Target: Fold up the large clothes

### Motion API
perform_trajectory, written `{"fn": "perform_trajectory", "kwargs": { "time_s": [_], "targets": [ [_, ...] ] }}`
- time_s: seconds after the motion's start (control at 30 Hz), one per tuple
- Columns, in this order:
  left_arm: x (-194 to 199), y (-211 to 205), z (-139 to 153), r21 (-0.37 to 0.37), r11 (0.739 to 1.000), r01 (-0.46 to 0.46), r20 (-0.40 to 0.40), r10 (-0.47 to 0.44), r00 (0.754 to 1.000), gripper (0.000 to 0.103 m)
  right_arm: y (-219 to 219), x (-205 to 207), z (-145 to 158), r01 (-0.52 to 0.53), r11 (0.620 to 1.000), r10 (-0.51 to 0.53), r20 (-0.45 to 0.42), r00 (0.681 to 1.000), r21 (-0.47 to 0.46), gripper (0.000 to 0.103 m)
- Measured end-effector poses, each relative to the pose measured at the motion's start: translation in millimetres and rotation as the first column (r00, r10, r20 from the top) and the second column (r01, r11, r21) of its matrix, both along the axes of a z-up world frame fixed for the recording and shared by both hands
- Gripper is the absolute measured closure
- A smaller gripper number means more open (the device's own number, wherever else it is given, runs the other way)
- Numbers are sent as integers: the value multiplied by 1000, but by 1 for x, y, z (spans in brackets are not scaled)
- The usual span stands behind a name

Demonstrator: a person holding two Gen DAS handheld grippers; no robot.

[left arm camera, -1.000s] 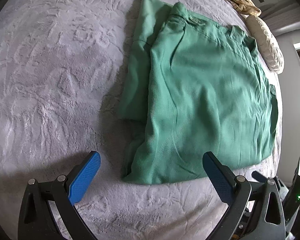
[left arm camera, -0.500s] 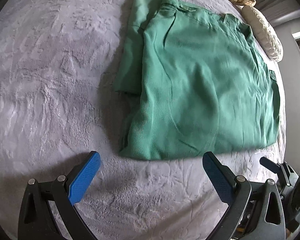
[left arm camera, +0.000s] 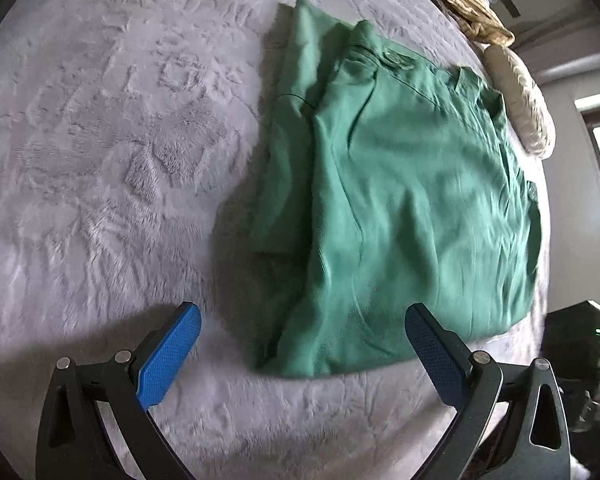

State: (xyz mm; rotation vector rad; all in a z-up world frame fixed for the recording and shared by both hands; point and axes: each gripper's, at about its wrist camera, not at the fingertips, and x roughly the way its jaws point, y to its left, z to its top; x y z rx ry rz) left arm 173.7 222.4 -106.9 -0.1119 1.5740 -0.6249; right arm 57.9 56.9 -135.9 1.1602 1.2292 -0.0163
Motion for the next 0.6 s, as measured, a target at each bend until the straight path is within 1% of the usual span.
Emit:
{"fn": "perform_trajectory", "kwargs": {
  "time_s": [0.1,0.17,0.2,0.23,0.27,0.3,0.37,0.43,0.5,0.57,0.6],
  "targets": [
    [11,0,-7,-47,999,-4,-43,2,999,1,-6,10,-13,94,993,-98,48,994,73,1],
    [16,-4,-10,-69,998,5,-50,-9,999,1,-14,24,-14,177,973,-190,79,979,147,3],
    [19,-5,-11,-80,997,9,-55,-13,998,1,-16,27,-17,218,956,-238,86,967,197,7],
    [21,-7,-11,-88,996,10,-60,-15,998,1,-21,29,-19,253,934,-281,80,956,253,16],
    [25,-9,-12,-99,995,7,-67,-14,998,1,-20,31,-26,267,923,-293,54,955,277,62],
    [29,-11,-14,-113,994,3,-77,-11,997,1,-20,32,-30,274,916,-295,30,955,293,85],
    [37,-17,-17,-139,990,-9,-102,-5,995,1,-22,31,-25,275,909,-309,64,949,314,85],
    [43,-25,-21,-165,986,-24,-131,2,991,1,-23,31,-9,242,921,-291,129,948,304,86],
    [49,-35,-24,-203,979,-20,-155,-12,988,1,-27,34,10,201,939,-257,181,949,278,86],
    [52,-54,-26,-227,974,-4,-161,-33,986,1,-34,34,25,163,955,-218,213,953,246,86],
    [52,-60,-25,-232,973,0,-157,-37,987,12,-34,35,28,147,961,-198,214,957,234,86]
  ]
}}
